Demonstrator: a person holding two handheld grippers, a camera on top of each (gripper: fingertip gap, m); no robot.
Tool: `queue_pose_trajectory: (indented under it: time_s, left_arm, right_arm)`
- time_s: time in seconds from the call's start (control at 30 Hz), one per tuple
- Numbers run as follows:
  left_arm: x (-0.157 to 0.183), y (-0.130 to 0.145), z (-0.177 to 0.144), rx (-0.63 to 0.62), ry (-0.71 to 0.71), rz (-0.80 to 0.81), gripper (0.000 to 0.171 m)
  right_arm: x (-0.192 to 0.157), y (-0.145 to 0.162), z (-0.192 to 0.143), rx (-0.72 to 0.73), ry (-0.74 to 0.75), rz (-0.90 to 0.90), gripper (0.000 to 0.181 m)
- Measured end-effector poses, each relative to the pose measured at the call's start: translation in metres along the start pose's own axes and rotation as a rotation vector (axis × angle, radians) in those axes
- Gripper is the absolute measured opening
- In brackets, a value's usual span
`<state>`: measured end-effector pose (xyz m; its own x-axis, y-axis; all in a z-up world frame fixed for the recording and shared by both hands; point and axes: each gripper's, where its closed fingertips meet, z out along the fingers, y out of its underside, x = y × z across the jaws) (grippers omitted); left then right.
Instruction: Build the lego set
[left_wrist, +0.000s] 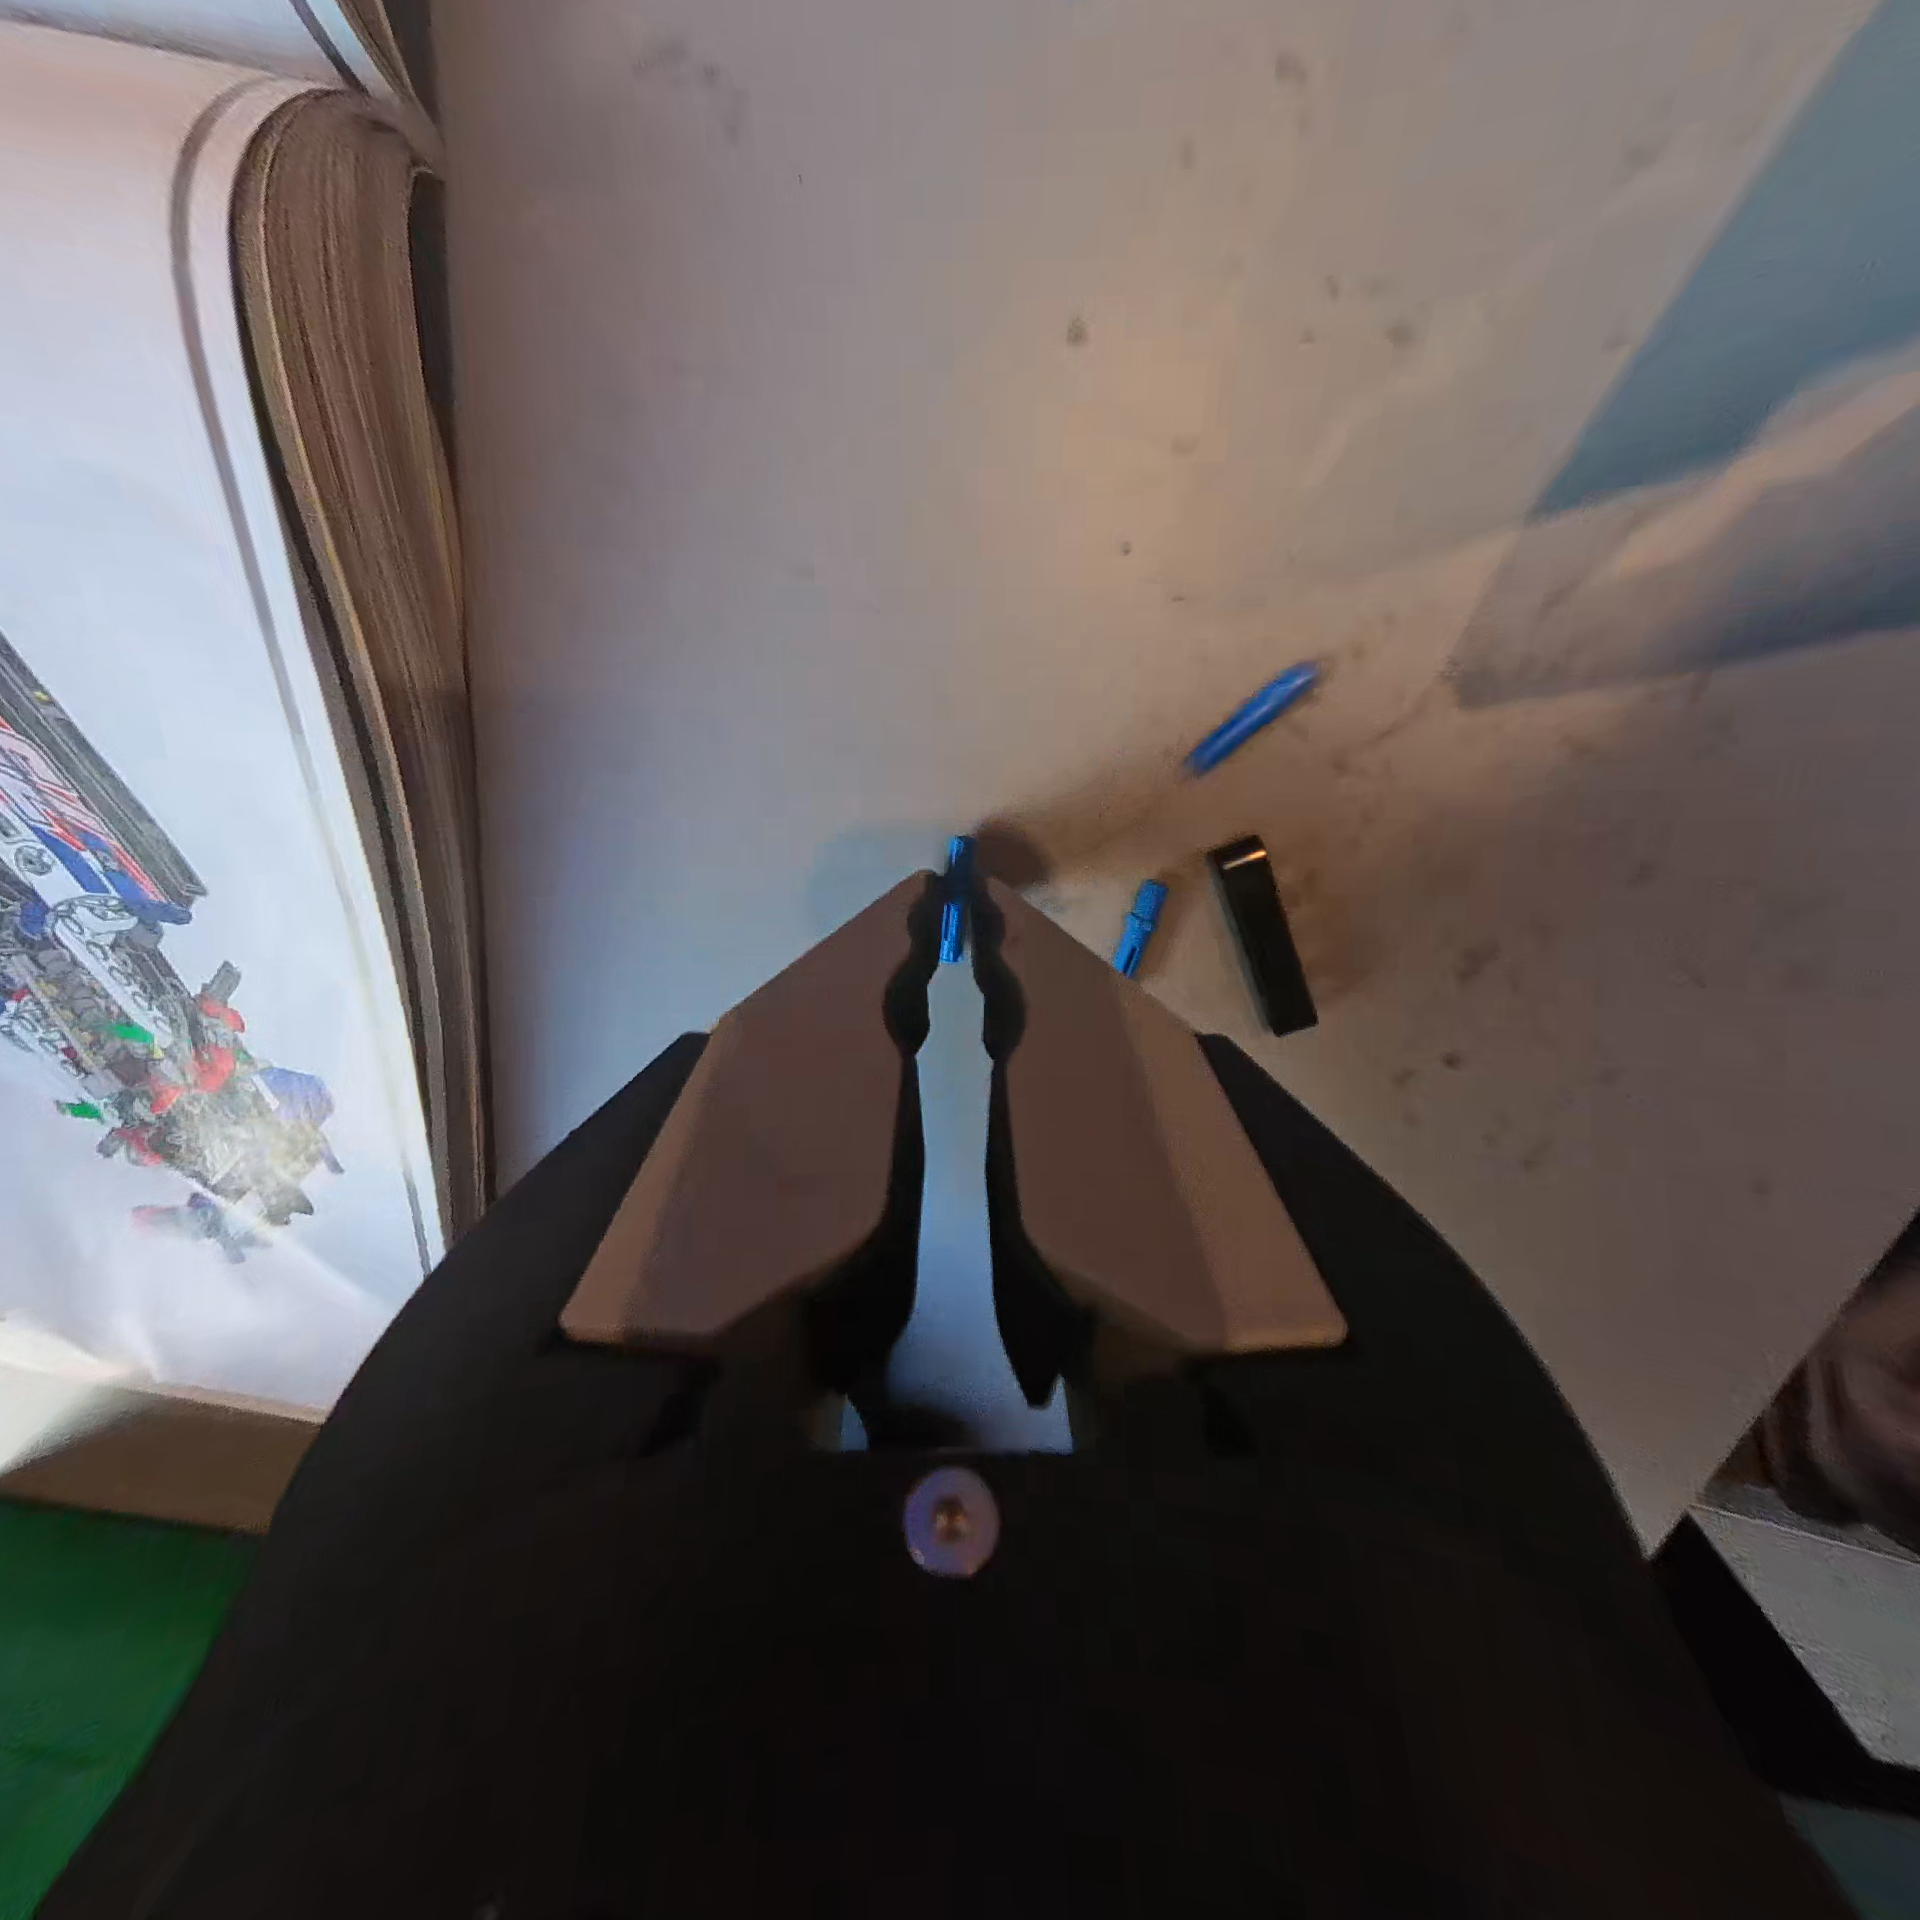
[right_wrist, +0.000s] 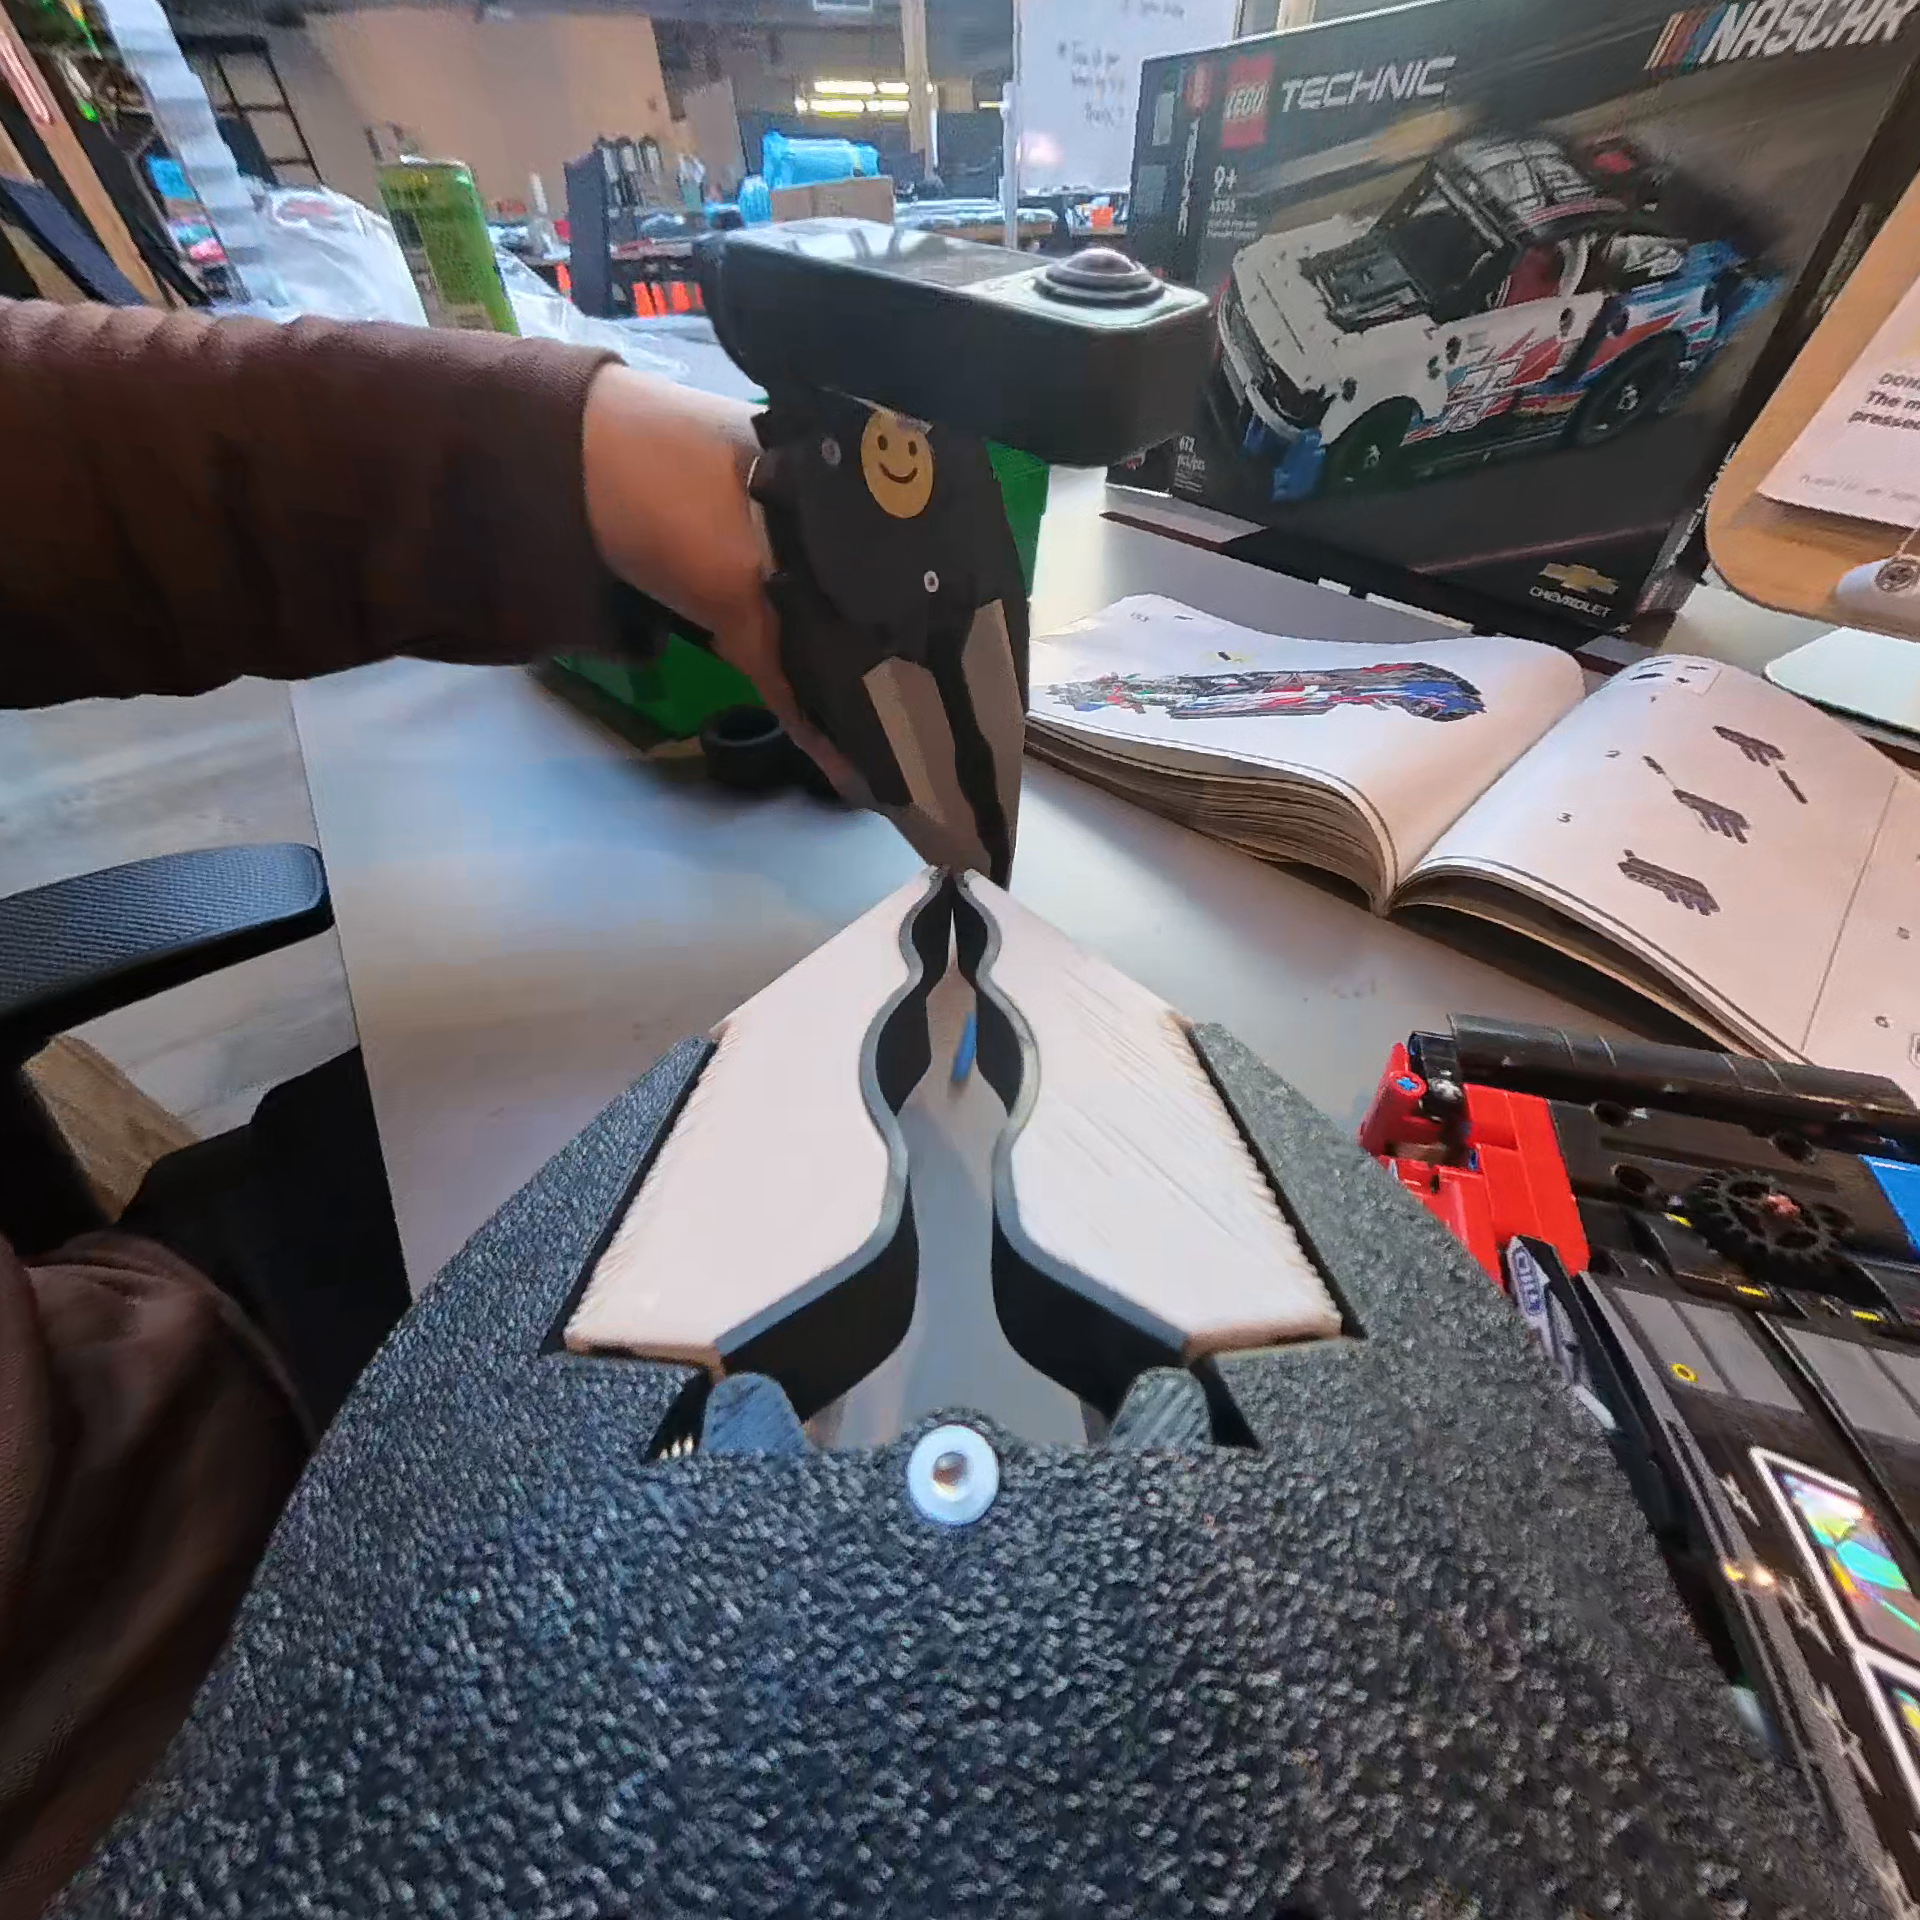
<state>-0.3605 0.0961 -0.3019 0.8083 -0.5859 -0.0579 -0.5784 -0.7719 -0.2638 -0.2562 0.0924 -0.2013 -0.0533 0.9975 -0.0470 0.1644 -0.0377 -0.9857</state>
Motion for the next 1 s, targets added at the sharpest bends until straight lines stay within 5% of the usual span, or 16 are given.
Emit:
queue_pose_trajectory:
  time_s: [0.2, 0.37, 0.43, 0.53, 0.67, 0.8, 0.87, 1.0]
  left_arm:
    - [0.002, 0.006, 0.0, -0.006, 0.062, -0.027, 0.012]
    - [-0.003, 0.007, -0.003, 0.05, 0.031, -0.069, 0.019]
    - [-0.009, 0.007, -0.009, 0.093, -0.031, -0.084, 0.024]
    - [-0.019, 0.004, -0.031, 0.217, -0.14, -0.116, 0.037]
    - [-0.017, 0.012, -0.061, 0.361, -0.207, -0.157, 0.043]
    - [0.005, 0.028, -0.071, 0.453, -0.167, -0.195, 0.04]
    - [0.017, 0.037, -0.073, 0.47, -0.165, -0.197, 0.038]
    - [0.045, 0.051, -0.076, 0.504, -0.148, -0.195, 0.033]
  right_arm:
    - [-0.009, 0.006, 0.009, -0.037, -0.047, -0.023, 0.0]
    - [0.004, 0.031, 0.011, -0.22, 0.007, -0.092, 0.0]
    - [-0.006, 0.014, 0.0, -0.184, -0.062, -0.068, 0.0]
    - [-0.014, 0.009, -0.036, -0.32, -0.149, -0.085, 0.016]
    - [-0.037, 0.047, -0.089, -0.54, -0.176, -0.004, 0.031]
    - [-0.041, 0.118, -0.1, -0.762, -0.059, -0.054, 0.023]
    - [-0.043, 0.116, -0.095, -0.703, -0.07, -0.01, 0.001]
    - [-0.041, 0.113, -0.08, -0.648, -0.105, -0.045, 0.0]
